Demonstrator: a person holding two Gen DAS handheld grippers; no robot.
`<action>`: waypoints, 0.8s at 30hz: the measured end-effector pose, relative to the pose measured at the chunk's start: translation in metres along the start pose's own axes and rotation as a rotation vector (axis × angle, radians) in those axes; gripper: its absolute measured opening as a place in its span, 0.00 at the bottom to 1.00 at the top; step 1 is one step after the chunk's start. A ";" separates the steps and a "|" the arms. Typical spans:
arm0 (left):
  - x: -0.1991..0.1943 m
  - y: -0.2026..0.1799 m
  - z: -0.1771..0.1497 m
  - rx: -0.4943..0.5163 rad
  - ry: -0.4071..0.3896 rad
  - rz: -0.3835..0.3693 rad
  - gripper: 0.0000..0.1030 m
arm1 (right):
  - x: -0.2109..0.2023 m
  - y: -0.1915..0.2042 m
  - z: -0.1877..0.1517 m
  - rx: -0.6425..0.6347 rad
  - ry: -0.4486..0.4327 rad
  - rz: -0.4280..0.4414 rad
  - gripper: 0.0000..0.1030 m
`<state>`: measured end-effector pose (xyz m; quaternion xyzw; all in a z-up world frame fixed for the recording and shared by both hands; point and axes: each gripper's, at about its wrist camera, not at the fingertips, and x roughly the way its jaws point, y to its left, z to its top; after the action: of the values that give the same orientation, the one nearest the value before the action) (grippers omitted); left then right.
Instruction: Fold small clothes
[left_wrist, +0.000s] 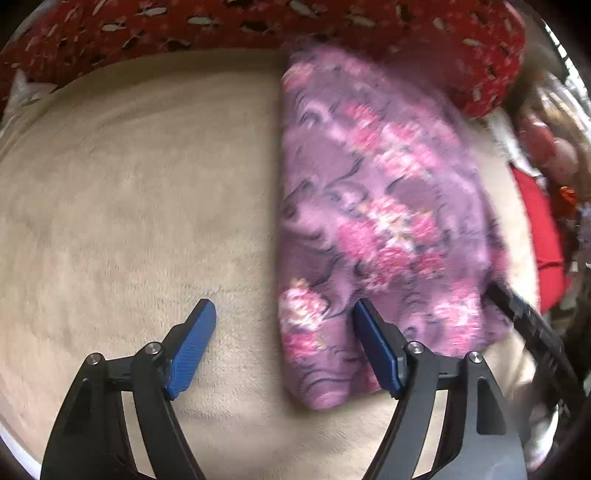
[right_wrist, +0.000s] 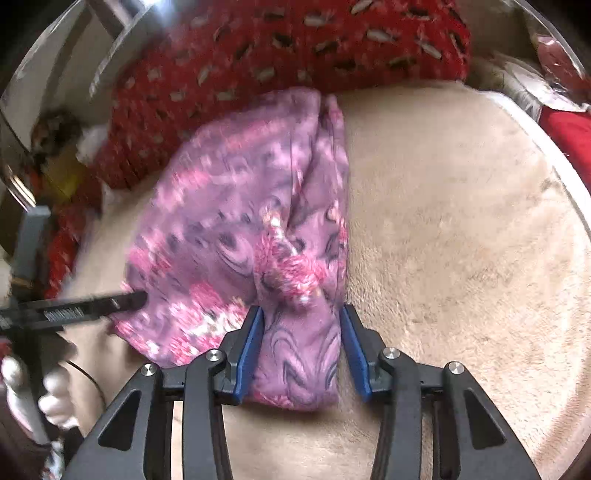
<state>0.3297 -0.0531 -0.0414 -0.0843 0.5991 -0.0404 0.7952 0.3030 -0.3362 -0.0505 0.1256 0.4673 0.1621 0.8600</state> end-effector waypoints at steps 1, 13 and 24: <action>-0.006 0.002 0.006 -0.010 -0.017 -0.013 0.75 | -0.008 0.000 0.011 0.007 -0.047 0.019 0.43; 0.019 0.004 0.105 -0.108 -0.023 -0.060 0.75 | 0.050 -0.005 0.112 0.136 -0.167 0.057 0.42; 0.027 0.012 0.088 -0.147 -0.015 -0.078 0.85 | 0.043 -0.024 0.101 0.131 -0.109 0.126 0.43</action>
<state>0.4211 -0.0381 -0.0458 -0.1660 0.5905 -0.0268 0.7893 0.4145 -0.3473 -0.0383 0.2196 0.4206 0.1780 0.8621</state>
